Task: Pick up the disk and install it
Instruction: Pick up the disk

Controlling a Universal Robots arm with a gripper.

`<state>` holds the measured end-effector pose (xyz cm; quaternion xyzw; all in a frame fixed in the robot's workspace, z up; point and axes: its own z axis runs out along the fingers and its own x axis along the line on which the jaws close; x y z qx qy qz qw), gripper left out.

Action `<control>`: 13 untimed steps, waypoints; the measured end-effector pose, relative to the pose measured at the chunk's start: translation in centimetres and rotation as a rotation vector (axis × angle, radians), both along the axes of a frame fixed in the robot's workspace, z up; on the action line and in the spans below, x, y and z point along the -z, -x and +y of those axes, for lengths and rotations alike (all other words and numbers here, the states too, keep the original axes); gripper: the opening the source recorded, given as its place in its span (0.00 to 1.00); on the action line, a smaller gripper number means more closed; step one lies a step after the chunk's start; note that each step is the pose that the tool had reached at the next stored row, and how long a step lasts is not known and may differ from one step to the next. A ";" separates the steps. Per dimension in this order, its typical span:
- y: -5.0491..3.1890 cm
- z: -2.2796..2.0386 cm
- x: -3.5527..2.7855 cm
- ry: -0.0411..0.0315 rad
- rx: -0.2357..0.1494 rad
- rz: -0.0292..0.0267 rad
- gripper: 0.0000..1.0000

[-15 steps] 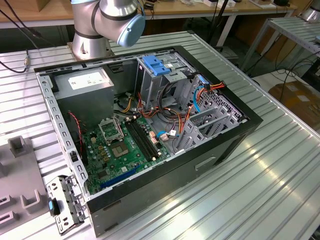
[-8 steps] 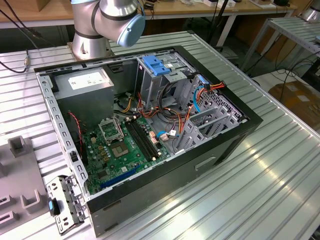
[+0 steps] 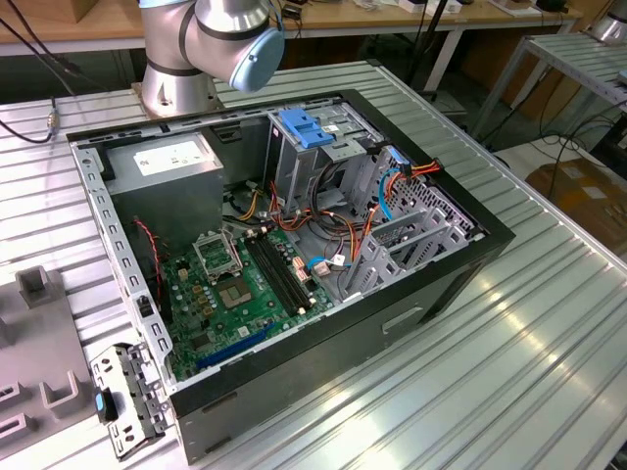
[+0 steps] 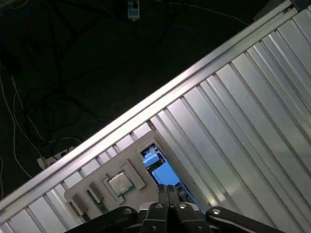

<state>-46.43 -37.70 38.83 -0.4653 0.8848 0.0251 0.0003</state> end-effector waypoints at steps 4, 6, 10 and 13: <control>0.00 0.00 0.00 -0.0001 -0.087 0.0000 0.11; 0.00 0.00 0.00 0.0000 -0.120 0.0000 0.11; 0.00 0.00 0.00 0.0000 -0.184 0.0000 0.11; 0.00 0.00 0.00 0.0000 -0.184 0.0000 0.11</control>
